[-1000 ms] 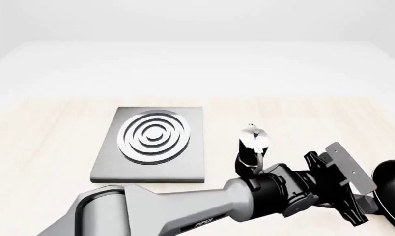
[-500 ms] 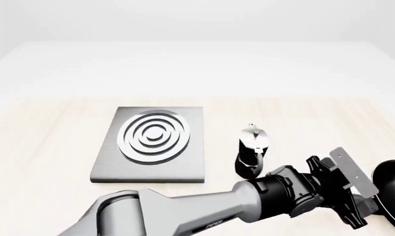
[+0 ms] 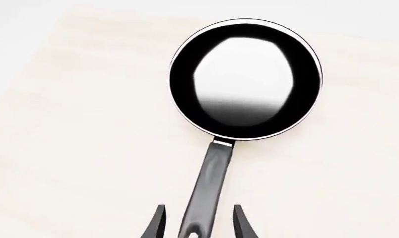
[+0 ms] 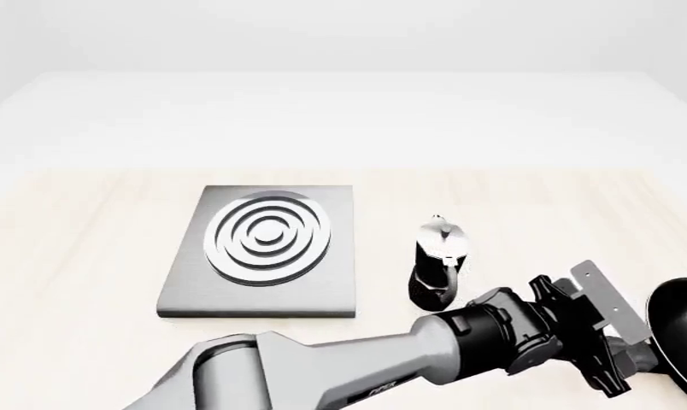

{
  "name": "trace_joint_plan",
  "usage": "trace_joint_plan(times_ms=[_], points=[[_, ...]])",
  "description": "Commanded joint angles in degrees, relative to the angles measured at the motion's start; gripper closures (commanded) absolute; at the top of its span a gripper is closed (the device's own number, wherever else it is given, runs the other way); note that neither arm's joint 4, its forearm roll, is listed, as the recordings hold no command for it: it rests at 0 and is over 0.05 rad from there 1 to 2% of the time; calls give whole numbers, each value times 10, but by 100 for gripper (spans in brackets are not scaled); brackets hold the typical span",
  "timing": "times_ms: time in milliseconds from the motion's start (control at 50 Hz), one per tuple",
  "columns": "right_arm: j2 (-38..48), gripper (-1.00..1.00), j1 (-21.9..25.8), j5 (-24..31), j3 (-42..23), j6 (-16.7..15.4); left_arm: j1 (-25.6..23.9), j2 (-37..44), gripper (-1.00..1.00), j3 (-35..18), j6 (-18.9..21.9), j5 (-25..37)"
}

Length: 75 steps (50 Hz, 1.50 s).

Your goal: Put the frying pan on the stove.

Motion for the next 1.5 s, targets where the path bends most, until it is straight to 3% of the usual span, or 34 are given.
trace_joint_plan(times_ms=[20, 940, 1500], points=[[0, -100, 2, -1, -1, 0, -1, 17, -100, -23, -3, 20], [0, -100, 5, -1, 1, -2, -1, 59, -100, -86, -28, 73], [0, -100, 6, -2, -2, 1, 0, 107, -100, -176, -50, 149]])
